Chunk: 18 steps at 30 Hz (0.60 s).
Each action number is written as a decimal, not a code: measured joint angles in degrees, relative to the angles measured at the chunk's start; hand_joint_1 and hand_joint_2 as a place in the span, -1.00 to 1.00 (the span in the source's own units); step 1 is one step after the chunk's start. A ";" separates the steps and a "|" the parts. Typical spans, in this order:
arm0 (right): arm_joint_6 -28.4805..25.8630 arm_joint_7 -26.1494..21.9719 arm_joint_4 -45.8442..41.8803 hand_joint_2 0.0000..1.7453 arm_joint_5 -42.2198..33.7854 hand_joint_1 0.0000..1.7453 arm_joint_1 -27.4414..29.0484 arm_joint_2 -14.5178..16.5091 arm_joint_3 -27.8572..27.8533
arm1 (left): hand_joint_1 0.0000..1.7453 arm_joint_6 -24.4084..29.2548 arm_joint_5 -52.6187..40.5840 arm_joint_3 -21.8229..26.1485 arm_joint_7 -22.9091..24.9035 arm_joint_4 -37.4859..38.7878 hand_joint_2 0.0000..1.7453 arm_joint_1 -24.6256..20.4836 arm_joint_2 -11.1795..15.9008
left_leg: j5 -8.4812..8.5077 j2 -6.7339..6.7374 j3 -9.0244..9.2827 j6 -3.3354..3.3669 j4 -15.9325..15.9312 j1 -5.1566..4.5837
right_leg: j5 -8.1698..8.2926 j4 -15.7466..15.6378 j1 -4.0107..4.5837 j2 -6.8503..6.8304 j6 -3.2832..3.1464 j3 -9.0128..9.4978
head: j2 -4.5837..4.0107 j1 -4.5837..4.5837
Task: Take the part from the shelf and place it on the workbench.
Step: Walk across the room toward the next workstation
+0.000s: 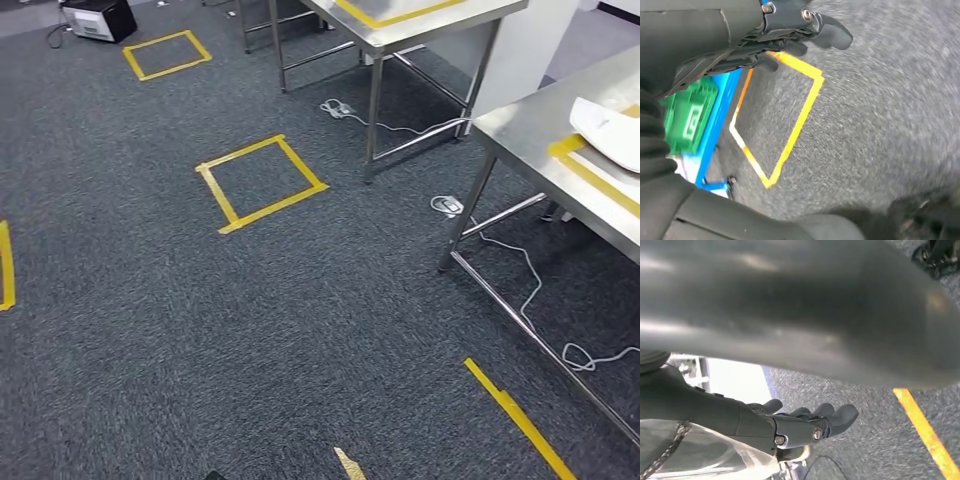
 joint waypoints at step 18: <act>2.15 -0.27 0.32 -1.00 2.92 -1.00 -0.51 1.24 -0.22 | -1.00 2.20 -9.20 -1.60 -3.34 -0.02 1.00 -1.31 3.91 | 6.61 -3.24 7.44 3.34 -14.65 -0.54 | -4.89 14.25 0.24 1.96 1.94 -7.59 | 0.01 0.63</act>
